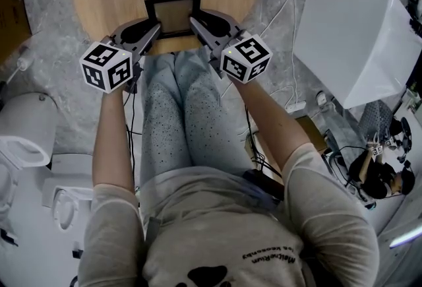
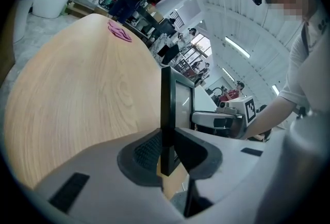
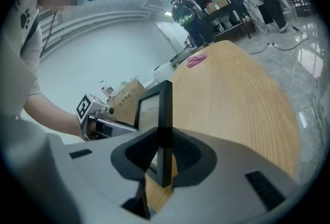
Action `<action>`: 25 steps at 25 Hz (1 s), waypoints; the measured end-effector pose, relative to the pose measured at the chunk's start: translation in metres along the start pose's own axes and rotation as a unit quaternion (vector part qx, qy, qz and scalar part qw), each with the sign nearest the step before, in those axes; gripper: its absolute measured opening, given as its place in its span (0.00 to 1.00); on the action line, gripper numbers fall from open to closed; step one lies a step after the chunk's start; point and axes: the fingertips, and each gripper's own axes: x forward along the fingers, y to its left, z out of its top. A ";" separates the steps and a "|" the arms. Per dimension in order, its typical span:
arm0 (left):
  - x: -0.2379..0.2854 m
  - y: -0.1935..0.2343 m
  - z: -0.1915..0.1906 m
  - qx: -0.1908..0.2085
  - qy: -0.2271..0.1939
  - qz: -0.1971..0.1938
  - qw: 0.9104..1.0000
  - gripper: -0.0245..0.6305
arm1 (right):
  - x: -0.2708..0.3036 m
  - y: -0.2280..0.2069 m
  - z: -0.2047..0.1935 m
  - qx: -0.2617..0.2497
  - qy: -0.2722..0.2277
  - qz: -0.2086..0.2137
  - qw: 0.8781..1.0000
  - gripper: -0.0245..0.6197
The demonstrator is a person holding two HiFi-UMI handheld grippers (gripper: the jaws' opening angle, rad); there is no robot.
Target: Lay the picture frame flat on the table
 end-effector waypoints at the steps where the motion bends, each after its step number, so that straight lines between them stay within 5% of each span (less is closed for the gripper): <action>1: 0.001 0.000 -0.001 -0.001 0.002 0.001 1.000 0.16 | 0.000 -0.001 -0.002 0.003 0.001 0.000 1.000 0.17; 25: 0.012 0.009 -0.015 -0.014 0.016 0.013 1.000 0.16 | 0.005 -0.013 -0.018 0.018 0.023 -0.009 1.000 0.17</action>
